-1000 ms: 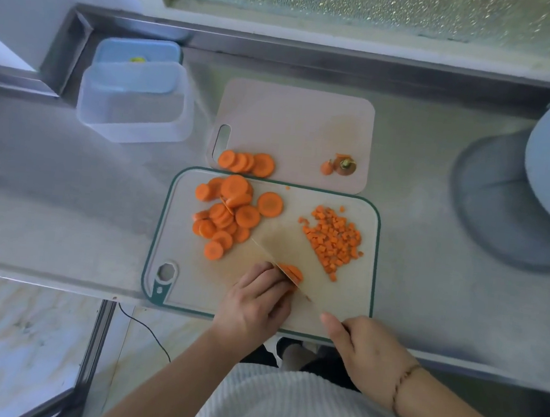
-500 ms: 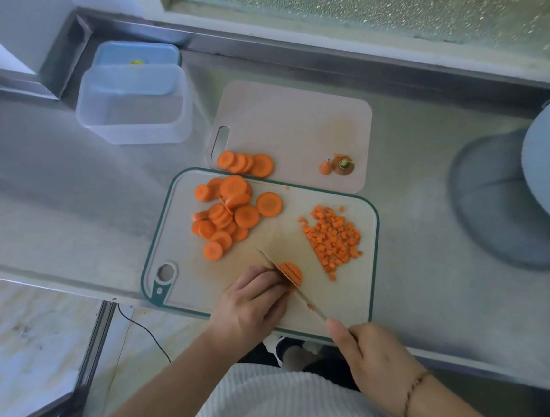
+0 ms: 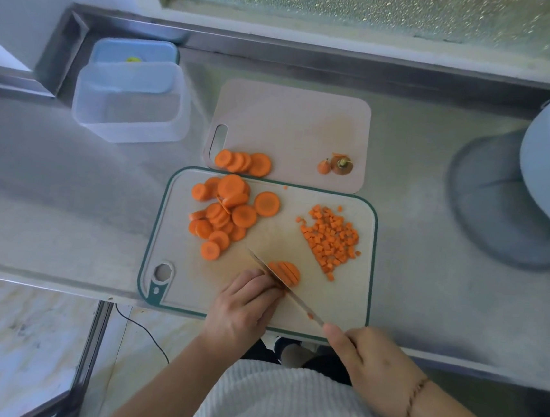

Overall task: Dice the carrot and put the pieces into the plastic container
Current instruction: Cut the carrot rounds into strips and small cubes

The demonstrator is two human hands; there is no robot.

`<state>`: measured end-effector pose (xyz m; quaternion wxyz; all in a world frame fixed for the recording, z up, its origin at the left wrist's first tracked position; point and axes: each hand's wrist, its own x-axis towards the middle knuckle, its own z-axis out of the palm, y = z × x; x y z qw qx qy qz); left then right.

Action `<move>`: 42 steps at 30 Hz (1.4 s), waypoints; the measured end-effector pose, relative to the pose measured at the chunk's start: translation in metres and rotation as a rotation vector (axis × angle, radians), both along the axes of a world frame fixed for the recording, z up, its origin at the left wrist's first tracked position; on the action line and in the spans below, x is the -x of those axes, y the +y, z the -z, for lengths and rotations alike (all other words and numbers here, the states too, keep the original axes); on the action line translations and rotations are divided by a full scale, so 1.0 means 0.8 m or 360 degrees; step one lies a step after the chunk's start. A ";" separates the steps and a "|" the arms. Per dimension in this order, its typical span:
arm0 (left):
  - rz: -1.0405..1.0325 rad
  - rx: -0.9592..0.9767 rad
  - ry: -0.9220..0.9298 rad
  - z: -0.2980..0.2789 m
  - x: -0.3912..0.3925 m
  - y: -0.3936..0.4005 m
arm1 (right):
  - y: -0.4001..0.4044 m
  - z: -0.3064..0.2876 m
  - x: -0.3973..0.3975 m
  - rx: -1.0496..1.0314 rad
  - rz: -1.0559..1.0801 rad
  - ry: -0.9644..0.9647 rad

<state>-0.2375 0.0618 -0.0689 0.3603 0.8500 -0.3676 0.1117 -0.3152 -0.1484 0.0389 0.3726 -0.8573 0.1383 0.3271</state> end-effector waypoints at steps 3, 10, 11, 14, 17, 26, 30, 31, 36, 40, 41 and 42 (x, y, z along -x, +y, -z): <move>-0.0012 0.0017 0.0012 -0.002 0.000 -0.001 | 0.008 0.009 -0.005 0.0033 -0.0018 0.0019; 0.0009 -0.0007 0.0061 -0.007 0.002 0.003 | 0.027 0.015 -0.027 -0.0019 0.0027 -0.0071; 0.0006 -0.0019 0.0076 -0.007 0.002 0.006 | 0.023 0.011 -0.023 -0.0044 0.0041 -0.0061; -0.0017 -0.0044 0.0080 -0.004 0.003 0.008 | 0.014 -0.006 -0.008 -0.0103 0.0029 -0.0013; -0.0031 -0.0040 0.0036 -0.004 0.006 0.006 | 0.012 -0.007 0.001 -0.0065 0.0008 0.0024; -0.0022 -0.0016 0.0067 -0.007 0.003 0.003 | 0.027 0.011 -0.020 -0.0069 0.0034 -0.0018; 0.0234 -0.0171 0.0085 -0.022 -0.018 0.015 | -0.005 -0.010 -0.007 -0.0176 0.0130 0.0021; 0.0318 -0.0197 0.0054 -0.027 -0.028 0.019 | -0.014 -0.013 -0.001 -0.0186 0.0167 0.0026; 0.0714 -0.0619 0.0073 -0.050 -0.089 0.015 | -0.046 -0.013 0.008 -0.0108 0.0323 0.0012; 0.1055 -0.0895 -0.0095 -0.047 -0.107 -0.003 | -0.046 -0.006 0.006 -0.0100 0.0318 0.0062; 0.1069 -0.0860 -0.0116 -0.043 -0.108 -0.004 | -0.045 -0.005 0.005 -0.0105 0.0314 0.0056; 0.1051 -0.0805 -0.0127 -0.039 -0.107 -0.005 | -0.043 -0.004 0.004 -0.0112 0.0308 0.0053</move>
